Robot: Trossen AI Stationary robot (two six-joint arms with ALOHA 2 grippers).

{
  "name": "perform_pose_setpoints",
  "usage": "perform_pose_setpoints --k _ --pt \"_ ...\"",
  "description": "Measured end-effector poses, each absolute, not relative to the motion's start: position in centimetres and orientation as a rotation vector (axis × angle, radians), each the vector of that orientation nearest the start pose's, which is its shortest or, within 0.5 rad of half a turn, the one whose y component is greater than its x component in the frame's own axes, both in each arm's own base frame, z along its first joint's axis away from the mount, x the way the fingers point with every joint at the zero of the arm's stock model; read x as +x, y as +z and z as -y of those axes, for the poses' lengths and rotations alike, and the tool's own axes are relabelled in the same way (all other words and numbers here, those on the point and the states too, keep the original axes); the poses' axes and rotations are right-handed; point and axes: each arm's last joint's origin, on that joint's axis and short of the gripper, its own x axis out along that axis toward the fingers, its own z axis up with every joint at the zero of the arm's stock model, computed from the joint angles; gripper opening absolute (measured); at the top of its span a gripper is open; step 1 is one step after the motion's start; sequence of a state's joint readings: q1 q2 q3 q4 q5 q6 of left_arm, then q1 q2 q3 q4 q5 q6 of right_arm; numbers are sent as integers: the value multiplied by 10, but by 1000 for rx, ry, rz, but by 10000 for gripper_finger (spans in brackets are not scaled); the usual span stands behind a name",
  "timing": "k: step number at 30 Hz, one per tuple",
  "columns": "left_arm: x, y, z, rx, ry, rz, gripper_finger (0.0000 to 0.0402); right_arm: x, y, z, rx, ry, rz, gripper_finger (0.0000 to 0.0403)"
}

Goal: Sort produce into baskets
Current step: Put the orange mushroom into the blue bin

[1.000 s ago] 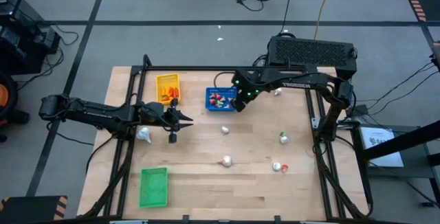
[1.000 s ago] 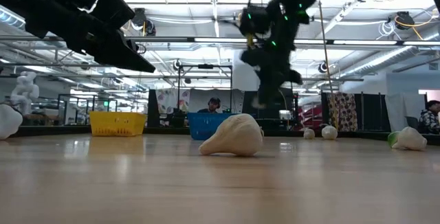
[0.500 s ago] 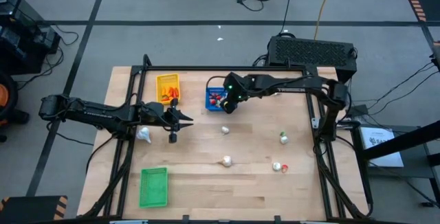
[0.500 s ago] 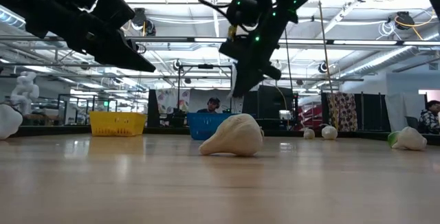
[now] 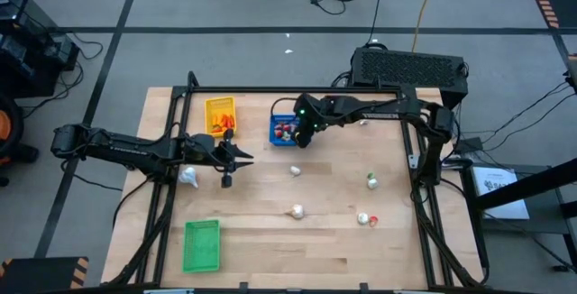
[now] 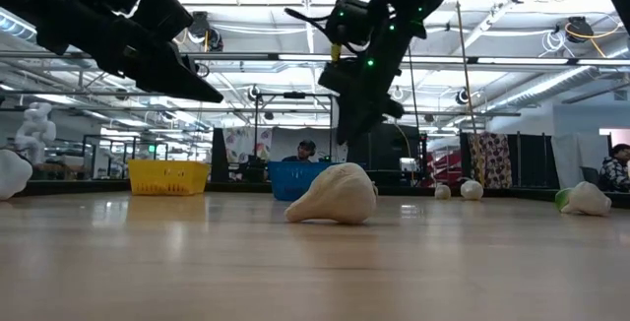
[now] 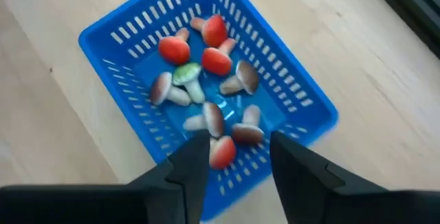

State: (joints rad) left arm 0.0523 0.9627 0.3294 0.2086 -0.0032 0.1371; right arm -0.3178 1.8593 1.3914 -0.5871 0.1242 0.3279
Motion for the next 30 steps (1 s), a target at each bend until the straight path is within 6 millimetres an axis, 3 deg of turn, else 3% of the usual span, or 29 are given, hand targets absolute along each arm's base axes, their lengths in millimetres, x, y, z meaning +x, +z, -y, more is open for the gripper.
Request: perform_pose_setpoints --k 4,10,19,24,30 --pt "190 183 -10 124 25 -436 86 351 217 136 453 -639 -1071 156" --pt "190 183 -10 122 25 -440 86 316 210 168 562 -792 -1241 171" --pt "190 183 -10 98 31 -440 86 273 199 219 696 -940 -1253 203" --pt "189 182 -10 97 30 -445 86 258 190 231 738 -984 -1258 221" --pt "188 180 -10 96 28 -474 86 258 188 226 742 -946 -1300 235"
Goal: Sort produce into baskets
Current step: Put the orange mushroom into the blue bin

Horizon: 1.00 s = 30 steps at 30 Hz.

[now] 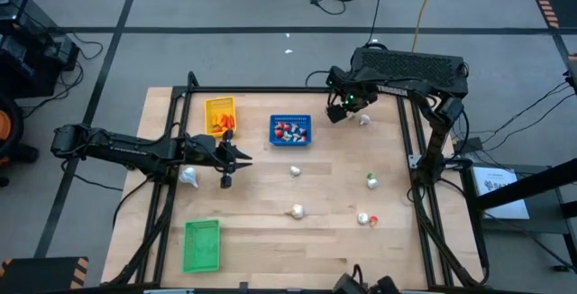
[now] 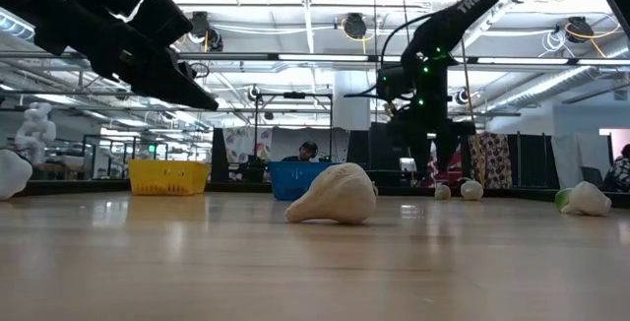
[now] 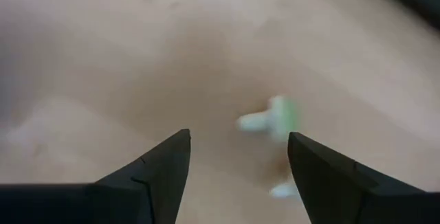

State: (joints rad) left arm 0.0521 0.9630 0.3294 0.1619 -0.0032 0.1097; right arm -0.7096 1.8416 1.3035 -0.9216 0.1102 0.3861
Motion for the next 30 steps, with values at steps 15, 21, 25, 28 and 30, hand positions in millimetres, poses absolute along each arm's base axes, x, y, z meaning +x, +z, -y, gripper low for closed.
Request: perform_pose_setpoints --k 15,21,25,28,30 --pt "187 178 -10 50 36 -489 86 296 195 90 595 -611 -1688 229" --pt "187 178 -8 15 26 -494 86 286 175 42 502 -660 -1816 218" --pt "187 178 -5 3 4 -492 86 273 160 24 489 -706 -1883 215" --pt "188 179 -5 -6 2 -484 86 267 164 11 476 -738 -1860 215" --pt "188 179 -5 -7 4 -484 86 265 174 0 480 -742 -1814 215"
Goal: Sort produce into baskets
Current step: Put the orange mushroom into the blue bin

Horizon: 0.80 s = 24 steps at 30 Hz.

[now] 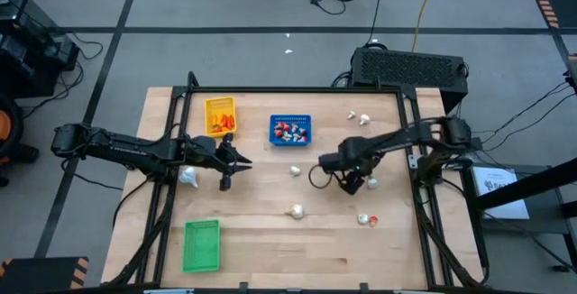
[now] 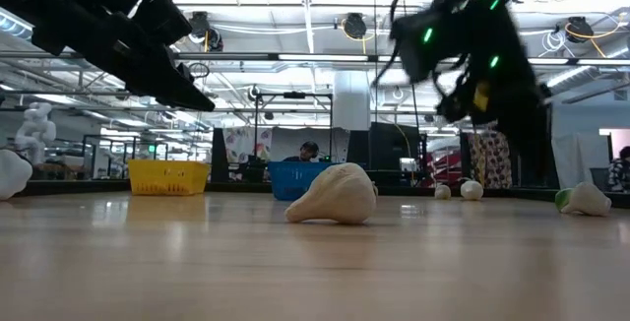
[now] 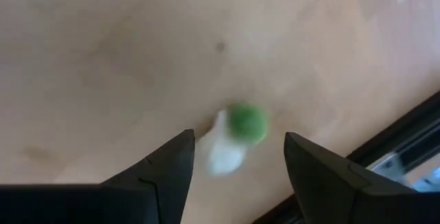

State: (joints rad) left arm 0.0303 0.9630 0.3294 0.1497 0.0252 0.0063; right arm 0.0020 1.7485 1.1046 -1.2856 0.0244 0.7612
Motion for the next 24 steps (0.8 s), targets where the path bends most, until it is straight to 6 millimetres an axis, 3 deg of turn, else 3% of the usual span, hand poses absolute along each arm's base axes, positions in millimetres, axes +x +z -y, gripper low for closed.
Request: perform_pose_setpoints --k 7,12,19,24 --pt "188 179 -5 -7 4 -483 86 244 211 -50 611 -858 -1620 215" --pt "188 179 -5 -8 4 -484 86 231 216 -90 687 -909 -1559 215" --pt "188 179 -5 -9 4 -483 86 221 214 -141 567 -525 -1598 215" --pt "188 179 -5 -6 4 -482 86 215 211 -164 412 -309 -1582 215"
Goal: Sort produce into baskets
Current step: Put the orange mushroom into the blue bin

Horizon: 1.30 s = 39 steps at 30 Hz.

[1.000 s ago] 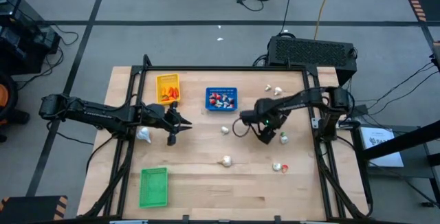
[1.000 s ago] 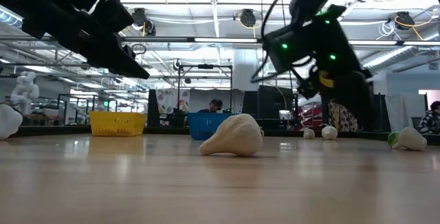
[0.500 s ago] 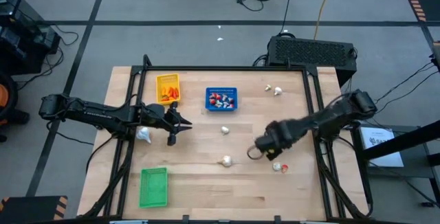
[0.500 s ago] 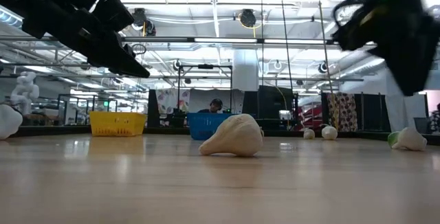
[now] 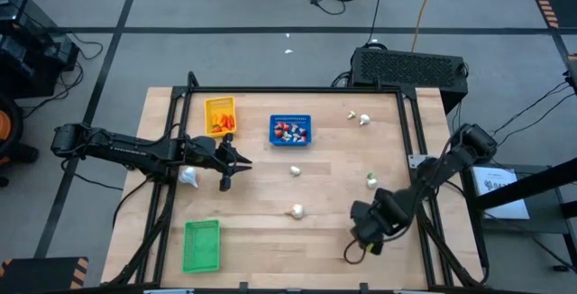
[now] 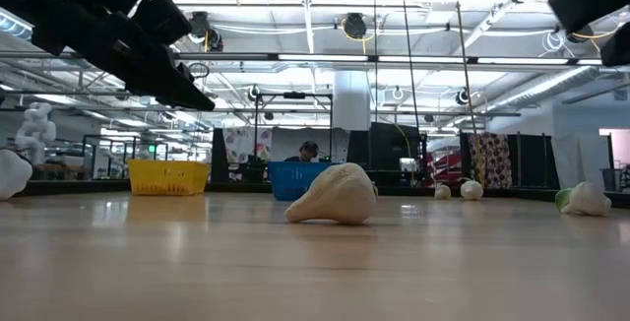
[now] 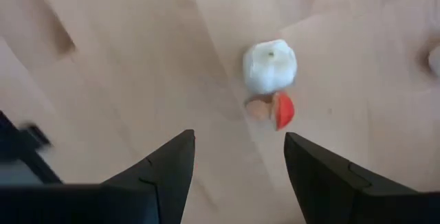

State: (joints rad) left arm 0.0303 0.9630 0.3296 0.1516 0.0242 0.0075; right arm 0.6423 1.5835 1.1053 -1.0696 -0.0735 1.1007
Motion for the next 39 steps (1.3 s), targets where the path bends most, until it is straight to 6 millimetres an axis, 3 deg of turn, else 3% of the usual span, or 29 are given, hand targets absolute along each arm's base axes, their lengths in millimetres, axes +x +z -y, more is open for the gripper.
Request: perform_pose_setpoints --k 9,27,32,39 --pt "189 179 -5 19 -1 -478 86 211 189 -177 110 -239 -1637 215" --pt "202 166 -6 46 -6 -498 86 228 142 -174 -62 -232 -1788 211" --pt "202 166 -6 46 -6 -490 86 231 140 -169 -78 -204 -1803 169" --pt "202 166 -6 46 -6 -491 86 231 141 -163 -52 -161 -1893 61"
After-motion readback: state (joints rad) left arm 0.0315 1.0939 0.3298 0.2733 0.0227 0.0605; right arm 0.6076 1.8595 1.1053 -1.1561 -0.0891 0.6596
